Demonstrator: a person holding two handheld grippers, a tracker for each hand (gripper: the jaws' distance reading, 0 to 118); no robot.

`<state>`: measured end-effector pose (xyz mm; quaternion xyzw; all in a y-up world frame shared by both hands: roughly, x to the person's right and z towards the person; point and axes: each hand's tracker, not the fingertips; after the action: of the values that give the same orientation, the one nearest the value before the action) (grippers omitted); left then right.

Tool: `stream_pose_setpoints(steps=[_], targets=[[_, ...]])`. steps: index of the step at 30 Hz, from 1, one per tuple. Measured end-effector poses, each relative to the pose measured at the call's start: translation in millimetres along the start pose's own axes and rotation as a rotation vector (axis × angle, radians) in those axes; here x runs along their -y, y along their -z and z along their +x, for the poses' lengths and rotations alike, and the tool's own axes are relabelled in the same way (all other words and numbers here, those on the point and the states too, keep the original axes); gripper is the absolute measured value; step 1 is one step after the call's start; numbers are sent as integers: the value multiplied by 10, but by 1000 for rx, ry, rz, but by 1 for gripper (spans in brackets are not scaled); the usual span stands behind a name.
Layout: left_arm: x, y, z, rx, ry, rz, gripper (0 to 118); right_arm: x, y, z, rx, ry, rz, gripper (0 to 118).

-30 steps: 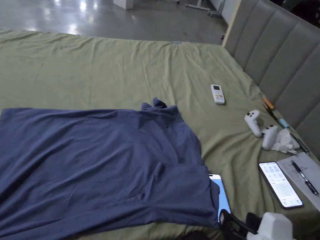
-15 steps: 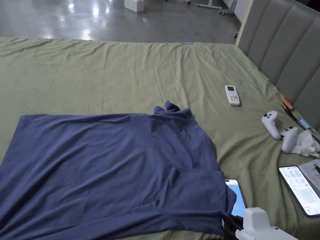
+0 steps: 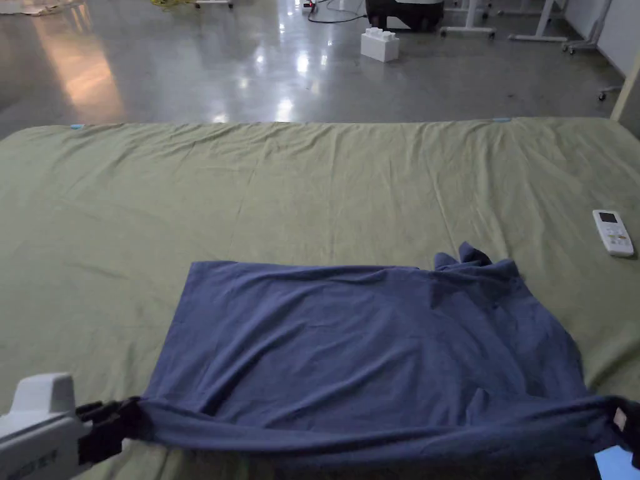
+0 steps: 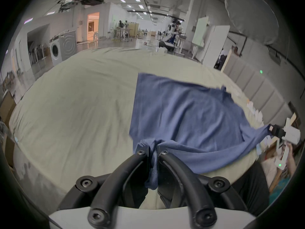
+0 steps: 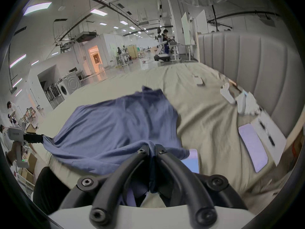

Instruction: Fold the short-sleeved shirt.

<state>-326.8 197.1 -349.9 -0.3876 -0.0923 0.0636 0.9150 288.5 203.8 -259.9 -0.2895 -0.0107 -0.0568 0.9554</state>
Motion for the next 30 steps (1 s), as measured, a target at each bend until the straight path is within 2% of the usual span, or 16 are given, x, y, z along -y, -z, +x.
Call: stream_pose_setpoints(steps=[6, 9, 12, 13, 14, 15, 16, 17, 18, 19, 23, 26, 30], targets=[[-651, 802, -62, -21, 0, -39, 8, -620, 915, -66, 29, -13, -78, 6], [-809, 1193, -56, -36, -20, -74, 8, -698, 1358, -35, 41, 11, -131, 6], [-896, 1485, -22, -37, -20, -87, 9, -647, 1695, -11, 85, 1, -194, 6], [-909, 1557, -18, -35, -21, -75, 14, -611, 1779, -4, 78, 6, -202, 6], [-931, 1648, -32, -39, -25, -64, 29, -549, 1852, 34, 87, 12, -211, 6], [-945, 1718, -44, -80, -50, -68, 61, -499, 1907, 44, 92, 19, -220, 10], [-955, 1766, -51, -94, -67, -80, 82, -454, 1957, 52, 93, 21, -230, 24], [-959, 1764, -74, -91, -82, -99, 93, -419, 1983, 61, 92, 28, -245, 50], [-947, 1718, -83, -81, -92, -78, 92, -397, 1986, 98, 97, 35, -257, 74], [-950, 1614, -67, -72, -102, -50, 92, -388, 1957, 105, 98, 35, -259, 76], [-979, 895, 60, -28, -17, 119, 92, -522, 1478, 98, 78, 22, -113, 73], [-920, 131, 219, 23, 65, 296, 92, -644, 831, -52, 30, 15, 47, 73], [-668, -803, 513, -54, 173, 489, 92, -629, -58, -335, -1, 2, 234, 73]])
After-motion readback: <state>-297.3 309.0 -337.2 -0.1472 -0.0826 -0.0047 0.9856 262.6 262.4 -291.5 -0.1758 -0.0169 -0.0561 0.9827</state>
